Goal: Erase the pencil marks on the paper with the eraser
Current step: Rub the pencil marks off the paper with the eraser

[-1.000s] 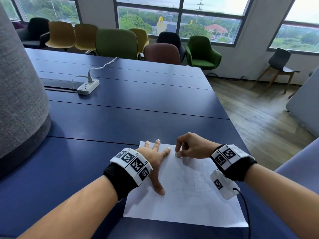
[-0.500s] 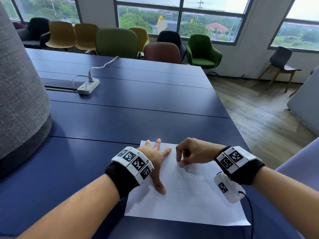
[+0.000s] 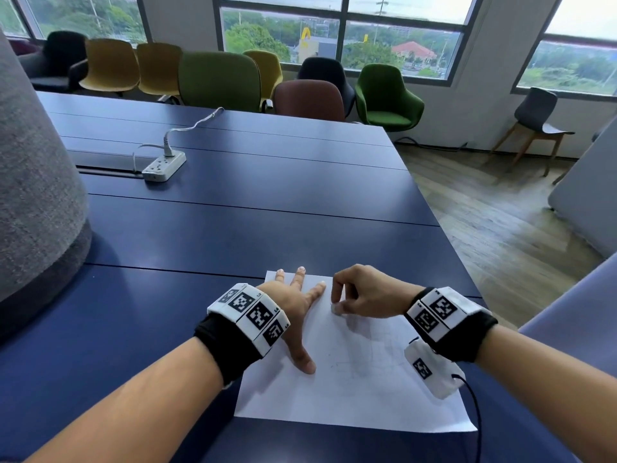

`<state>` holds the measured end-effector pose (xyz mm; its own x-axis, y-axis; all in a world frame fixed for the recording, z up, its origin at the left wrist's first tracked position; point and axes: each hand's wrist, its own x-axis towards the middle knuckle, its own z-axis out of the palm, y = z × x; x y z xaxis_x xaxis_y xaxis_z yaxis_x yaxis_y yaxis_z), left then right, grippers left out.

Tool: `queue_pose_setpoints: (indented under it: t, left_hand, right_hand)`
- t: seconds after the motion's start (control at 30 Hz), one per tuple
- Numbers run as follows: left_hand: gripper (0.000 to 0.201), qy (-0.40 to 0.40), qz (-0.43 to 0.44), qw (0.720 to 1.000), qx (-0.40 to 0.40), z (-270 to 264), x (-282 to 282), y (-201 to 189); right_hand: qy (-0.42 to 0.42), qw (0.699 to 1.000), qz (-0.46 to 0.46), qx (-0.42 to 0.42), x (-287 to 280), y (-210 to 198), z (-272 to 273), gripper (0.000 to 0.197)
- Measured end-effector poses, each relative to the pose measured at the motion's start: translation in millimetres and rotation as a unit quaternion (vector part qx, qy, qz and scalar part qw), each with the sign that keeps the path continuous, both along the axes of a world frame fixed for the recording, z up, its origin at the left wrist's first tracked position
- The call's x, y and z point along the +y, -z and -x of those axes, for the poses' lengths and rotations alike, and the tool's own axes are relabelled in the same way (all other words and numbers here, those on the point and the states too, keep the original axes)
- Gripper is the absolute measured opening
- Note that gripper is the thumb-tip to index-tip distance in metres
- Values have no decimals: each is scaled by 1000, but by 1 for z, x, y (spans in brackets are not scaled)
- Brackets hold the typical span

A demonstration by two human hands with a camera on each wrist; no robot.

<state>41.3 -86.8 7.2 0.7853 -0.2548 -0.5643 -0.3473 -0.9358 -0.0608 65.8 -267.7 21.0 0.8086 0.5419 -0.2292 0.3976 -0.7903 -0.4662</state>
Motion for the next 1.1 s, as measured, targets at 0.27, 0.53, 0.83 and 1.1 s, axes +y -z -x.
queue_pose_setpoints:
  t: [0.27, 0.53, 0.83, 1.1]
  left_hand:
    - [150, -1, -7, 1000, 1, 0, 0, 1]
    - [146, 2, -9, 1000, 6, 4, -3, -8]
    - [146, 4, -9, 1000, 5, 4, -3, -8]
    - [145, -1, -1, 1000, 9, 6, -3, -11]
  right_hand:
    - [-22, 1000, 9, 19, -1, -1, 12, 8]
    - [-76, 996, 20, 53, -1, 0, 29, 7]
    - [-100, 992, 24, 68, 3, 1, 41, 8]
    - [-115, 989, 11, 88, -1, 2, 56, 5]
